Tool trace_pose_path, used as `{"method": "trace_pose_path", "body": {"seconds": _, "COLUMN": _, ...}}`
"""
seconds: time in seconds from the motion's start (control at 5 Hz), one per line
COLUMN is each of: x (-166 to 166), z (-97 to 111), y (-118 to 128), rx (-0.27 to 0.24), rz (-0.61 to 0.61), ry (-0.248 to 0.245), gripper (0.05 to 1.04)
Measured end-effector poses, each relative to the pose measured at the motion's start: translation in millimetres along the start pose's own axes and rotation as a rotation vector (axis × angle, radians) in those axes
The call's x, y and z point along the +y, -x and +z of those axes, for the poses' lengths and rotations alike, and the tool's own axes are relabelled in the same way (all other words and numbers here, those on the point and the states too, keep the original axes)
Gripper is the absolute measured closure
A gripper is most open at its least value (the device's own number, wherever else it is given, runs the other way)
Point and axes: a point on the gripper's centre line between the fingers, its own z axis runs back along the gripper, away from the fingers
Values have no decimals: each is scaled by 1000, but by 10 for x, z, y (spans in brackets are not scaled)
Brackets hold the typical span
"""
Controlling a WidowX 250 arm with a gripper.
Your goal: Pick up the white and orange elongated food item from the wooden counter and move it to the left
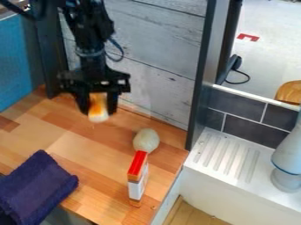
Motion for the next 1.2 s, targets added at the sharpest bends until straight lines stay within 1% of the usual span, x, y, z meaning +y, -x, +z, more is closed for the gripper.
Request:
{"method": "trace_pose_path", "body": {"seconds": 0.2, "x": 457, "z": 220, "y": 129, "rx": -10, "rz": -5, "ry": -17, "gripper": 415}}
{"method": "trace_pose_path", "body": {"seconds": 0.4, "x": 910, "z": 274, "y": 264, "rx": 26, "rz": -111, "ry": 7, "gripper": 415}}
{"method": "trace_pose_path", "body": {"seconds": 0.6, "x": 1223, "z": 215, "y": 259, "rx": -7, "rz": -251, "ry": -9, "gripper": 415}}
{"method": "trace_pose_path", "body": {"seconds": 0.8, "x": 1448, "z": -61, "y": 149, "rx": 33, "rz": -357, "ry": 45, "gripper": 415}}
{"method": "trace_pose_path", "body": {"seconds": 1.0, "x": 1562, "z": -321, "y": 11, "rx": 39, "rz": -346, "ry": 5, "gripper": 415}}
{"method": "trace_pose_path", "body": {"seconds": 1.2, "x": 1564, "z": -607, "y": -97, "rx": 84, "rz": -378, "ry": -28, "gripper": 415}}
